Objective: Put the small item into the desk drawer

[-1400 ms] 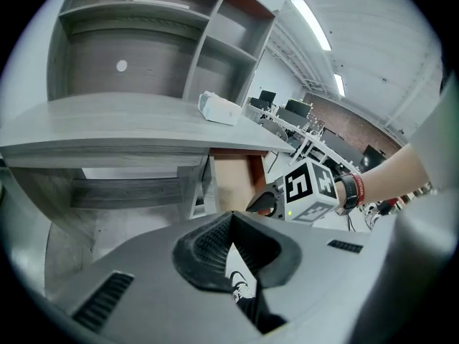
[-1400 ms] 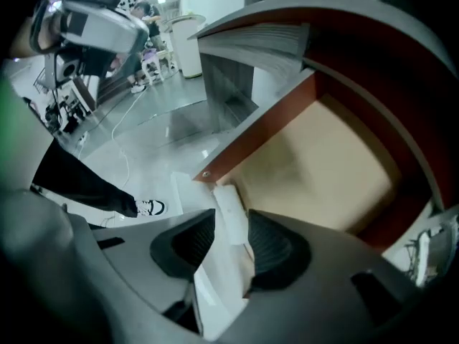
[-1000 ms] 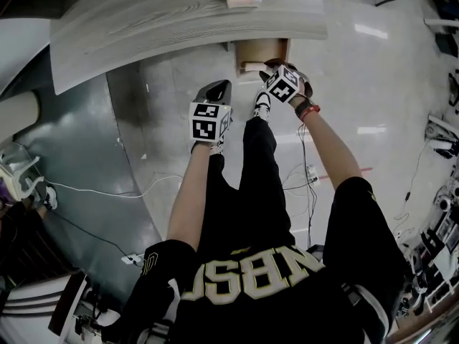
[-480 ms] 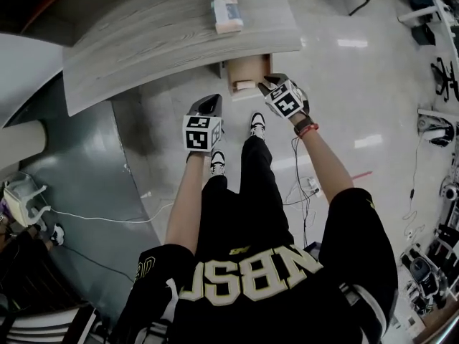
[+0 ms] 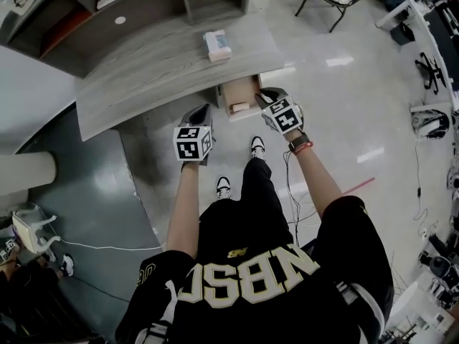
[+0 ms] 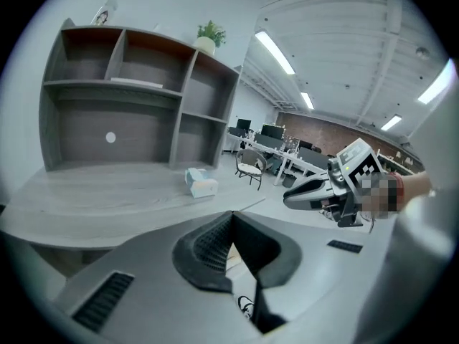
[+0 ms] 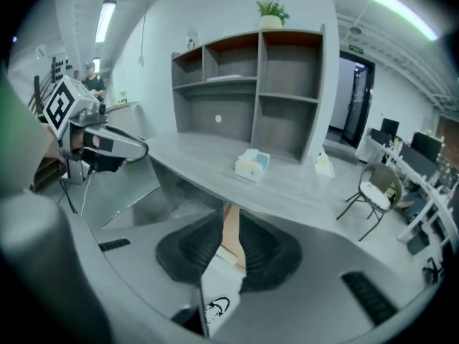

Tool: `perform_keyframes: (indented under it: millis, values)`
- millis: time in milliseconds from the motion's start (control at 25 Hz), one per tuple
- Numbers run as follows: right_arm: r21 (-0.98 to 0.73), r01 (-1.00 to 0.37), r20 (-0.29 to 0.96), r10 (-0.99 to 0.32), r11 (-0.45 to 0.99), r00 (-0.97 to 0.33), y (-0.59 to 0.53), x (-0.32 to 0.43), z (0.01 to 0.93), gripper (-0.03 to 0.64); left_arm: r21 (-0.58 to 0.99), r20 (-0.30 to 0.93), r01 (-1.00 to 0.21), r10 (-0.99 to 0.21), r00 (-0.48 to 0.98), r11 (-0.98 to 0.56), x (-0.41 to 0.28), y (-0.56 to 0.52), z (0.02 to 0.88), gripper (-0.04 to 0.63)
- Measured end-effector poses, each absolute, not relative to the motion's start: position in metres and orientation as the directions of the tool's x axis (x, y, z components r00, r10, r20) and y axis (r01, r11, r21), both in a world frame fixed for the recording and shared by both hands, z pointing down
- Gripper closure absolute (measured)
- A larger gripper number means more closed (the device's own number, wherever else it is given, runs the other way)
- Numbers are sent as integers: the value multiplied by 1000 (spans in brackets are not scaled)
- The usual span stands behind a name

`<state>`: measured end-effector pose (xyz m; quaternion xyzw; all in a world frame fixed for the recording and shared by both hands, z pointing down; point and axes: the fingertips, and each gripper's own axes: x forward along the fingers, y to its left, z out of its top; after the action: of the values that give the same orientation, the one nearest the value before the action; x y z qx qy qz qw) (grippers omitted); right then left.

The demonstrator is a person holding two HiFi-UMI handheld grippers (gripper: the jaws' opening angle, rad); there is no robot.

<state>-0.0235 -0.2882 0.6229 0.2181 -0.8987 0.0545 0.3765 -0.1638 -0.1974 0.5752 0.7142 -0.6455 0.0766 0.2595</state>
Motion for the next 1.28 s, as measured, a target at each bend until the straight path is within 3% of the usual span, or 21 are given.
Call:
perform_keyframes:
  millis: [840,1280]
  values:
    - [-26,-684,347,-635,729,-690,-256,-19,470,588,173,203,-984,-976,77,-41,-185,-176,455,583]
    - [-26,-729,233,-705,684,-669,-237,-4,428,609,125,115,-989,-989,88,-74,-170,-164,413,583]
